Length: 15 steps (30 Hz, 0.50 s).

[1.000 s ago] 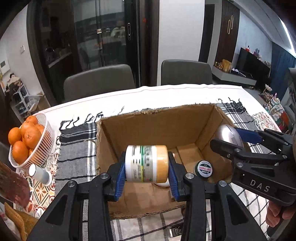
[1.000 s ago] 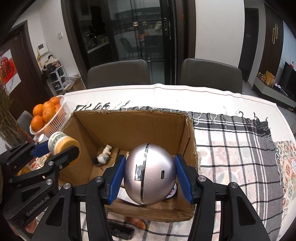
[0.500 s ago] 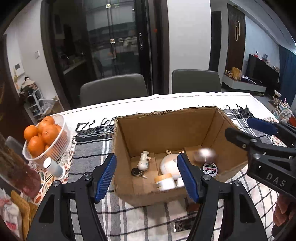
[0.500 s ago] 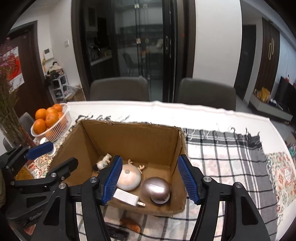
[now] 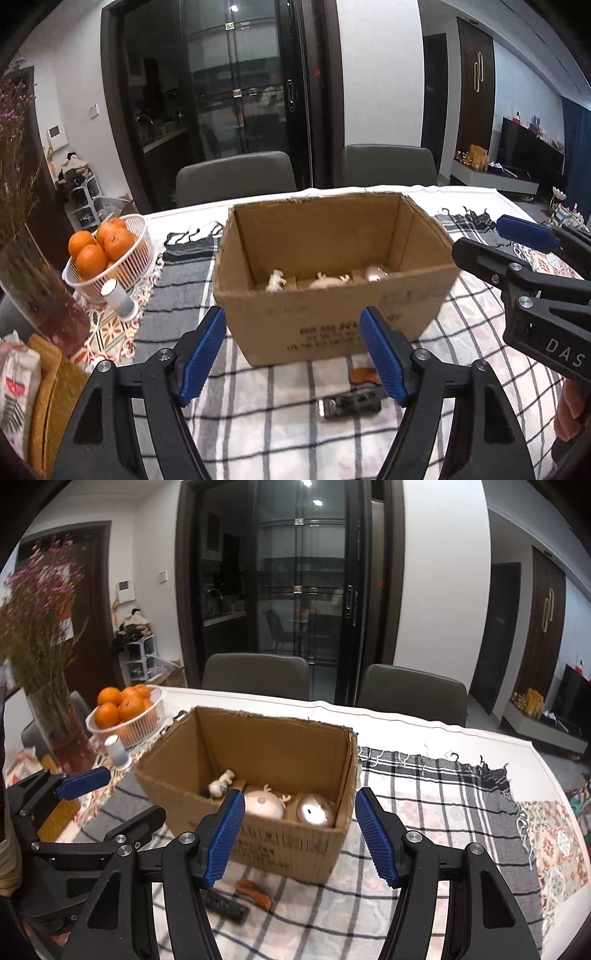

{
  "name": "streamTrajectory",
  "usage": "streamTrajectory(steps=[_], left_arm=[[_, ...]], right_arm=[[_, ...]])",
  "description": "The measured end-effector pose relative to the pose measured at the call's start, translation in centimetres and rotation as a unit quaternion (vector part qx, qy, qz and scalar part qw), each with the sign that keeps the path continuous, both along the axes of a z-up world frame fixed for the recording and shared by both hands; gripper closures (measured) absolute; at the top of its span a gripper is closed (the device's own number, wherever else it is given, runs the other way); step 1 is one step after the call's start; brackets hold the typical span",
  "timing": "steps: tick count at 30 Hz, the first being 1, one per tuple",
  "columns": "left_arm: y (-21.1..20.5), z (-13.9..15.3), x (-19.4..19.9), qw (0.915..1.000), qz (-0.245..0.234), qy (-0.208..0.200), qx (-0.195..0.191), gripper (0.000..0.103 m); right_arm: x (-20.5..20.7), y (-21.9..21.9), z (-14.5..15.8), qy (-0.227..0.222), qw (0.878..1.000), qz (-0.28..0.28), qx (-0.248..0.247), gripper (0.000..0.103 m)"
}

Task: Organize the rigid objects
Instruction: 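Withdraw both tools from the box toward the black clip and wooden piece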

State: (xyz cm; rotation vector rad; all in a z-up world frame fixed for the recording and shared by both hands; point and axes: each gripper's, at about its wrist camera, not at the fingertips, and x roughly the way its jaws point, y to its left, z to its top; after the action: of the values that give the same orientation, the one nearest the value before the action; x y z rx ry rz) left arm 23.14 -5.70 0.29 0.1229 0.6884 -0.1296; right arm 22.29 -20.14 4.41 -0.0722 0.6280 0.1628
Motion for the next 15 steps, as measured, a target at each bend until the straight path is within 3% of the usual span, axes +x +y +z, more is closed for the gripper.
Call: streamTrajectory(steps=[15], left_arm=[[-2.3,-5.2,-3.4,0.9992,0.002,0.039,0.000,0.028]], right_arm=[[-2.3,-0.4,-4.9,0.046,0.996,0.073,-0.026,0.043]])
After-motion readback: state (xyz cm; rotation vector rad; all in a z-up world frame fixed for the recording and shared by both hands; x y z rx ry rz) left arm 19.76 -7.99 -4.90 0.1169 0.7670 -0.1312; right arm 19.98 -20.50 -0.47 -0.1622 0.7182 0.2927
